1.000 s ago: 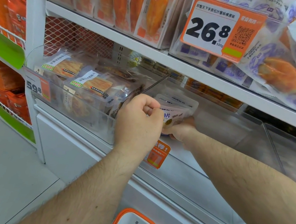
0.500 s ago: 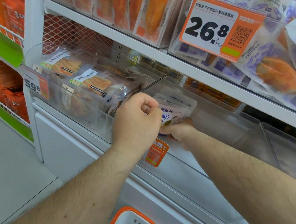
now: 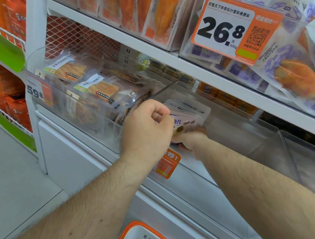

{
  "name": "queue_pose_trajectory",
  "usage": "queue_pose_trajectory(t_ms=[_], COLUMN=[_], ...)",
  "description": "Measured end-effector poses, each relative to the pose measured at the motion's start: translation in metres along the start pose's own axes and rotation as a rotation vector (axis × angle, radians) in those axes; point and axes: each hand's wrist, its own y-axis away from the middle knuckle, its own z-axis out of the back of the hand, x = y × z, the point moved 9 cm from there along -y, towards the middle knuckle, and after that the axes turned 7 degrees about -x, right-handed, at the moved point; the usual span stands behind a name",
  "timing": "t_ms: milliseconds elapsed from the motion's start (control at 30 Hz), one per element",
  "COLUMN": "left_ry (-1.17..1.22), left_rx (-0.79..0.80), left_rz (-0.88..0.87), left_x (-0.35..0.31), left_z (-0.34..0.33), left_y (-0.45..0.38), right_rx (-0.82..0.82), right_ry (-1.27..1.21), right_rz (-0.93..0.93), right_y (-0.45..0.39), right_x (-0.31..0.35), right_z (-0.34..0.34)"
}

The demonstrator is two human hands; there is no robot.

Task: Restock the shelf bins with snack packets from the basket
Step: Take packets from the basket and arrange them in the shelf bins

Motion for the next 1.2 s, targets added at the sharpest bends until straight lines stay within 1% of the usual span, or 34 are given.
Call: queue_pose_trajectory(t_ms=[133,300,500,633,767,933,1200], left_ry=[0.004,0.020,0.022,0.012,0.013,0.000,0.001], left_rx=[0.009,0.014,0.006,0.005,0.012,0.021,0.022], left_rz=[0.006,0.015,0.015,0.012,0.011,0.004,0.011], left_x=[0.000,-0.001,-0.002,-0.001,-0.002,-0.001,0.000], left_z=[0.000,0.001,0.002,0.001,-0.001,0.000,0.000], left_y=[0.000,0.002,0.002,0.003,0.004,0.003,0.003], right_rx=[-0.004,0.003,0.049,-0.005,-0.087,-0.090,-0.073], right_ry=[-0.036,-0.035,-0.067,0.050,0.061,0.014,-0.013], right_rz=[-0.021,0.000,0.013,0.035,0.004,-0.034,-0.073], right_y=[0.003,0.008,0.014,0.017,0.014,-0.003,0.015], right_x=[-0.003,-0.004,0.003,0.008,0.007,-0.006,-0.001], right_z=[0.005,0.007,0.001,-0.006,-0.003,-0.003,0.003])
